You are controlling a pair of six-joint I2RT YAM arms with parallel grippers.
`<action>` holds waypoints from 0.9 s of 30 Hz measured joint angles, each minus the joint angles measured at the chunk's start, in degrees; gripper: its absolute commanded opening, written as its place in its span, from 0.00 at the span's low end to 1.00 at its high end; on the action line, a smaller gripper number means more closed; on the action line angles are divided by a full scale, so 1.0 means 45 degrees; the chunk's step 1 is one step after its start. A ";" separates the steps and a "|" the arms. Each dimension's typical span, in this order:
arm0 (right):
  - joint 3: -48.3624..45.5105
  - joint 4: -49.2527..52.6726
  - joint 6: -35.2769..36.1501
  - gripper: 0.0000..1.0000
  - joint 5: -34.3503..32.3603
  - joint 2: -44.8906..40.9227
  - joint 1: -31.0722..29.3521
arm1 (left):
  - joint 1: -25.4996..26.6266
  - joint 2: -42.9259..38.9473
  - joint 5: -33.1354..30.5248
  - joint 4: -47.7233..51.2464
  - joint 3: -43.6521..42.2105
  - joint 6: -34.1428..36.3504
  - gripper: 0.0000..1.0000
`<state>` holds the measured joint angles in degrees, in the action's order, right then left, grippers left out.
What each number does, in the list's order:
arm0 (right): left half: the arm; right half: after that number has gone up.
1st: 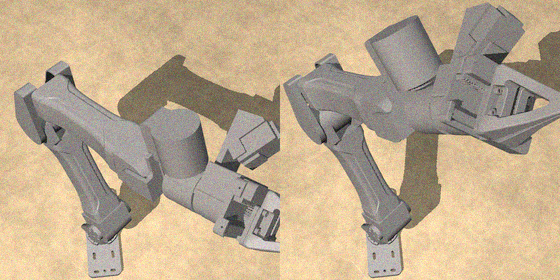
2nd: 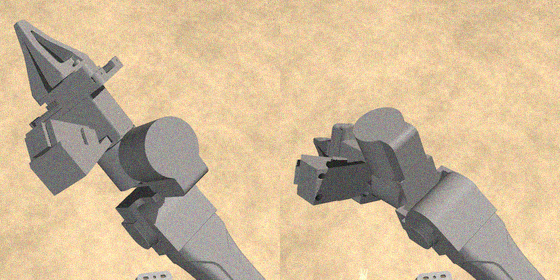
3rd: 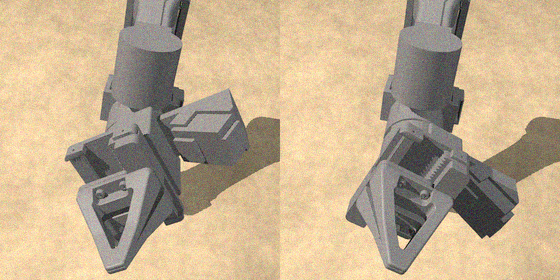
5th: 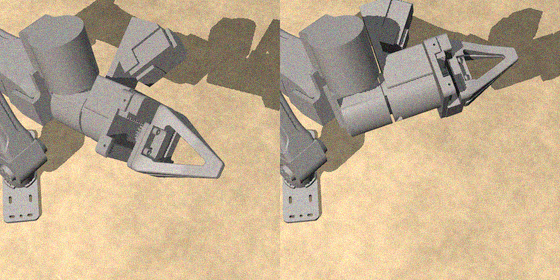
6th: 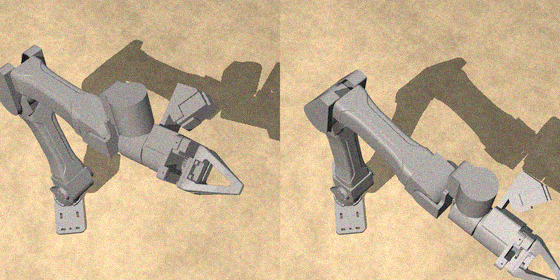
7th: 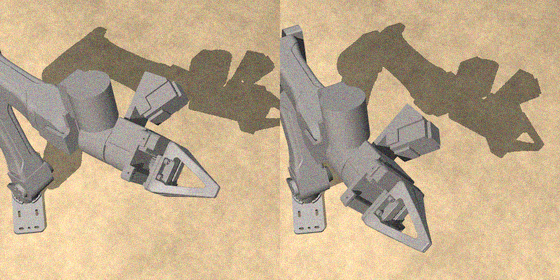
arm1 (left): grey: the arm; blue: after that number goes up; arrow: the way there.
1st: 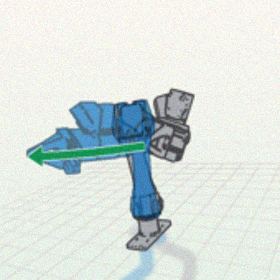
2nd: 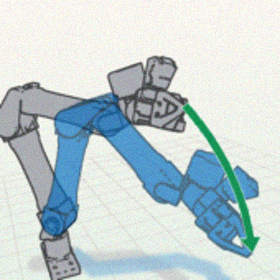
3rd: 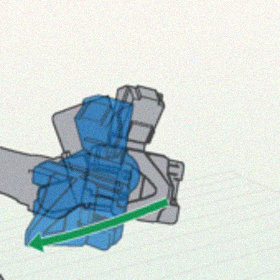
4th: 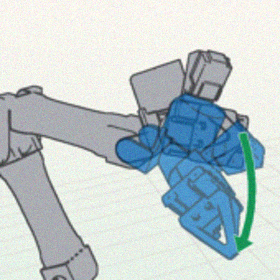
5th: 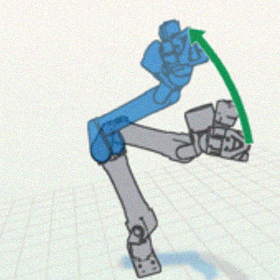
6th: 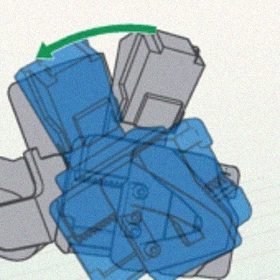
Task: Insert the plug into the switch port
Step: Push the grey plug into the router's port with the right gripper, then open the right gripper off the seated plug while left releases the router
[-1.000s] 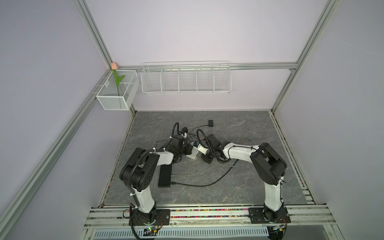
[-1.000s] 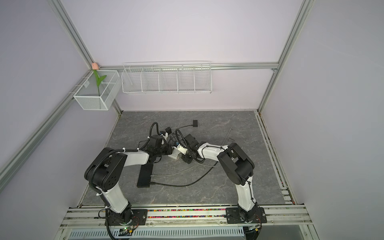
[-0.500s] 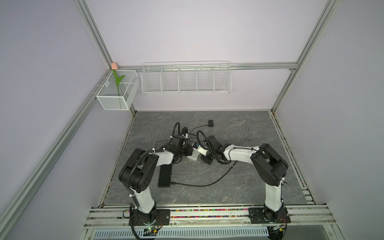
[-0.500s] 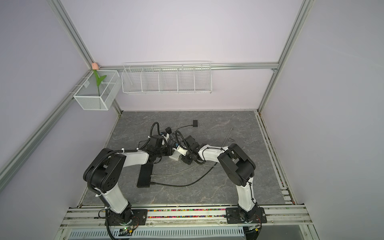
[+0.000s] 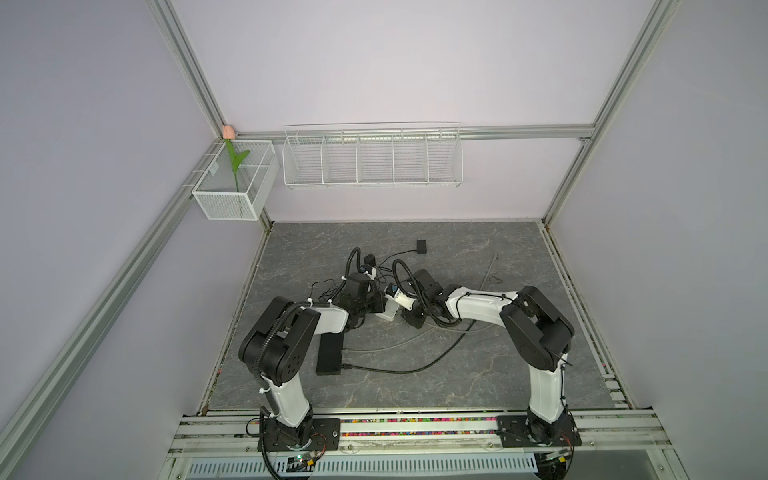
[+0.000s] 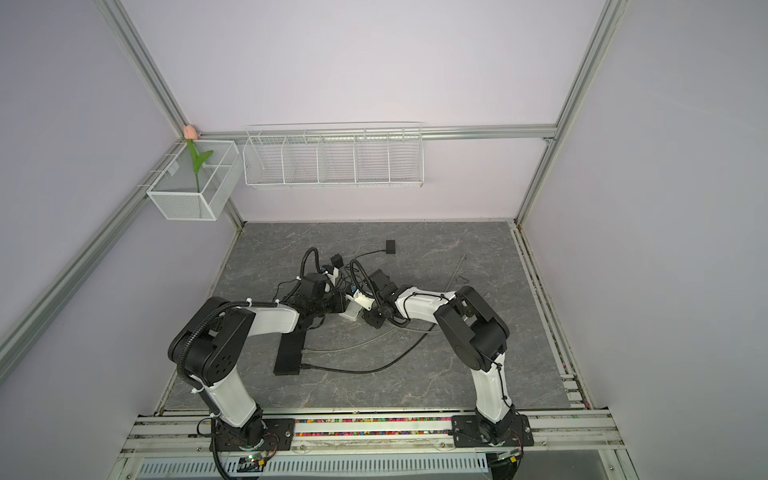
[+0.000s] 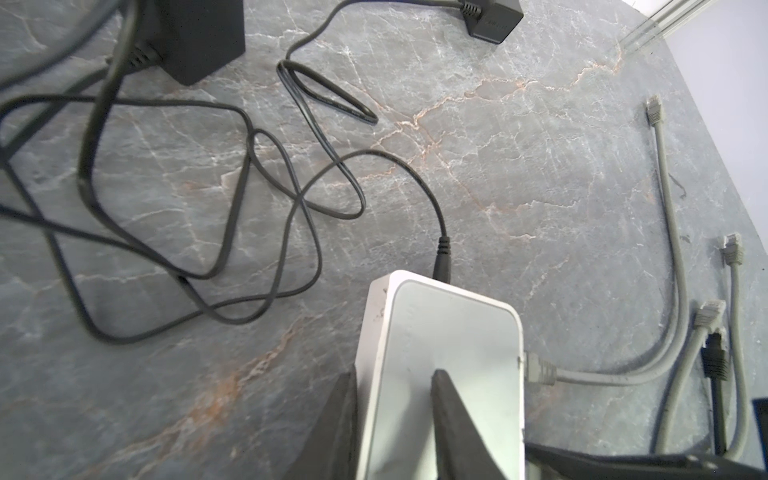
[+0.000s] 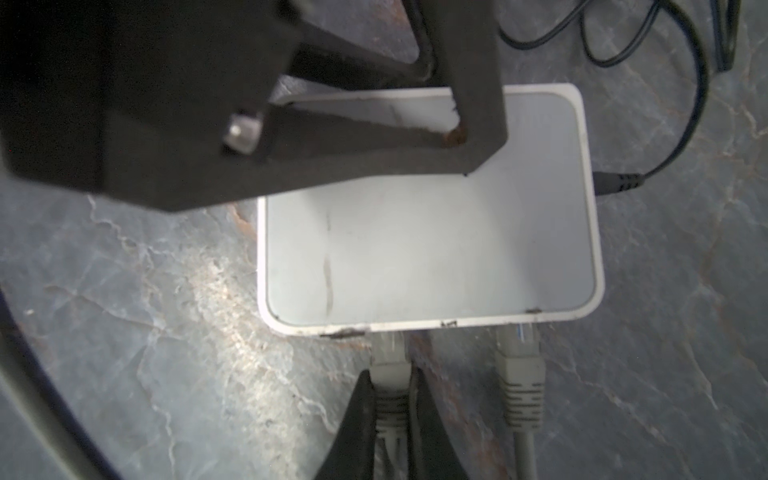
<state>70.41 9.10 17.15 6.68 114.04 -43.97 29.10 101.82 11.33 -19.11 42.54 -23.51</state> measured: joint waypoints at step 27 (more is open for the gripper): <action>-0.0641 -0.0607 0.0073 0.11 -0.1107 -0.0369 -0.0194 | -0.0049 -0.0486 -0.0019 0.1132 0.0078 0.0146 0.29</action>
<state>67.53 6.37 17.47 1.69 112.38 -44.84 28.88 99.63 11.25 -14.02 42.89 -22.85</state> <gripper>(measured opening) 0.136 0.295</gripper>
